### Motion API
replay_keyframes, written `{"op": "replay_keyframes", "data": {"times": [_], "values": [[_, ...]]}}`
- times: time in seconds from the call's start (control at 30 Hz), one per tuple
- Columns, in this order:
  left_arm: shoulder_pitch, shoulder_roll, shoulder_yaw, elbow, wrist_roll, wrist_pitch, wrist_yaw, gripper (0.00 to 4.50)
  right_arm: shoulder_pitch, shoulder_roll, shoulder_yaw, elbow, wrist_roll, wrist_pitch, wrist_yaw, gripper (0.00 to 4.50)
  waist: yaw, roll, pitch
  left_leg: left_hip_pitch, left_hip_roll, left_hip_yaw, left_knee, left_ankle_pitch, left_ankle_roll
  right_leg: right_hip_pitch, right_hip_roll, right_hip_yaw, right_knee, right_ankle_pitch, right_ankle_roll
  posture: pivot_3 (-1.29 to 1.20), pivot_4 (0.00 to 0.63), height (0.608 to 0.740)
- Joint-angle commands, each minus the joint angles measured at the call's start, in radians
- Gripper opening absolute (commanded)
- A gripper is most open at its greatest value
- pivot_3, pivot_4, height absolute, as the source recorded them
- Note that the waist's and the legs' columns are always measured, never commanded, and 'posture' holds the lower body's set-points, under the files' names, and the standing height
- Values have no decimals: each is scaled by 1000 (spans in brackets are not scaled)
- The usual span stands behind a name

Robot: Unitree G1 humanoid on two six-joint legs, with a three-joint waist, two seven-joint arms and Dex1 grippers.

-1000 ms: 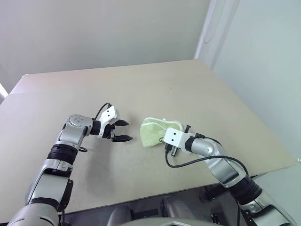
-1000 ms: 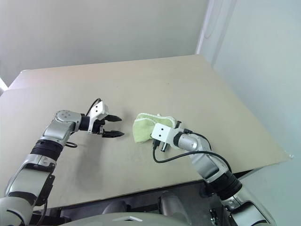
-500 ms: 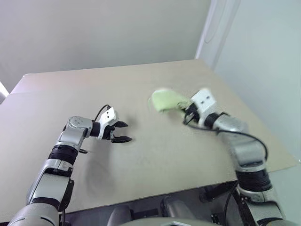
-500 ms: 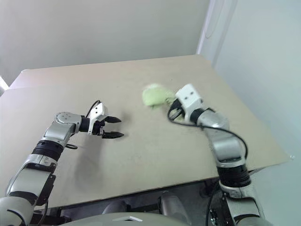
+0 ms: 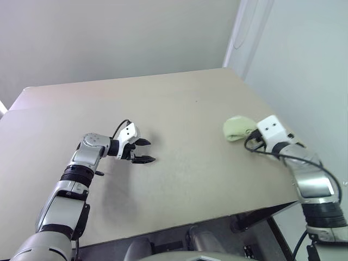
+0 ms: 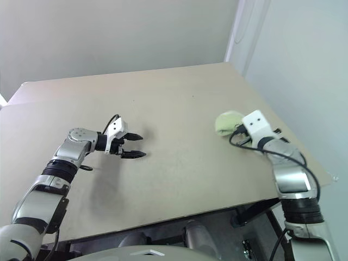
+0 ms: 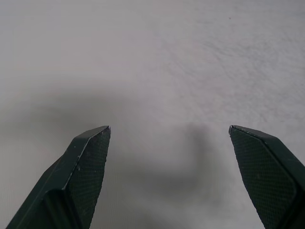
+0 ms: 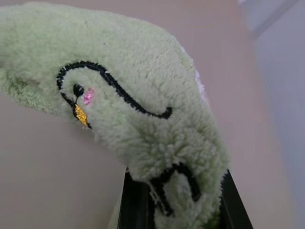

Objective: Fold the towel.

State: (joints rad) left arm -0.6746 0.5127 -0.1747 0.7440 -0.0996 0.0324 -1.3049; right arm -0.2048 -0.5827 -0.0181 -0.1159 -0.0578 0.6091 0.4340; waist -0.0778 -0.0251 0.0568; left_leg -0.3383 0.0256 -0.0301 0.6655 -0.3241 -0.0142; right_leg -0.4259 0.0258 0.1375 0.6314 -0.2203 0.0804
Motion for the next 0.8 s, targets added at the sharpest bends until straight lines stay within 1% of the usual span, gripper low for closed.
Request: {"op": "replay_keyframes", "data": {"times": [0.03,0.13,0.17,0.23,0.5,0.53,0.6,0.67,0.73,0.8], "values": [[-24,13,18,-37,-5,5,-2,4221,10,12,12,-53,-11,0,-15,11,1,0,0,0,0,0,0,0,0,0,0,0,0,0,0,0,0,740],[-18,17,17,-61,-4,17,-2,4221,41,-3,41,-57,-16,8,9,11,6,0,0,0,0,0,1,0,0,0,0,0,-1,0,0,0,0,740],[-17,18,16,-67,-4,20,-2,4221,50,-9,49,-62,-20,3,16,693,6,0,0,0,0,0,1,0,0,0,0,0,-1,0,0,0,0,740],[-12,19,15,-95,-6,39,0,4221,69,-21,52,-78,-11,5,36,1242,7,0,0,0,0,0,1,0,0,0,0,0,-1,0,0,0,0,740],[8,25,15,-172,-10,96,5,4221,98,-48,12,-136,34,23,94,4273,6,0,0,0,0,0,1,0,0,0,0,0,-1,0,0,0,0,740],[8,25,16,-176,-10,101,7,4221,97,-40,-14,-150,62,40,102,4457,6,0,0,0,0,0,1,0,0,0,0,0,-1,0,0,0,0,740],[6,27,17,-182,-10,109,8,4221,89,-26,-64,-173,114,70,111,4457,6,0,0,0,0,0,1,0,0,0,0,0,-1,0,0,0,0,740],[6,29,17,-193,-12,121,8,4221,52,16,-198,-223,260,140,132,4457,7,0,0,0,0,0,1,0,0,0,0,0,-1,0,0,0,0,740],[8,30,16,-205,-13,132,11,4221,-15,81,-338,-251,417,235,114,4457,5,0,0,0,0,0,1,0,0,0,0,0,-1,0,0,0,0,740],[10,31,15,-213,-14,139,13,4221,-66,130,-402,-256,493,298,70,4457,5,0,0,0,0,-1,1,0,0,0,0,0,0,0,0,0,0,740]]}}
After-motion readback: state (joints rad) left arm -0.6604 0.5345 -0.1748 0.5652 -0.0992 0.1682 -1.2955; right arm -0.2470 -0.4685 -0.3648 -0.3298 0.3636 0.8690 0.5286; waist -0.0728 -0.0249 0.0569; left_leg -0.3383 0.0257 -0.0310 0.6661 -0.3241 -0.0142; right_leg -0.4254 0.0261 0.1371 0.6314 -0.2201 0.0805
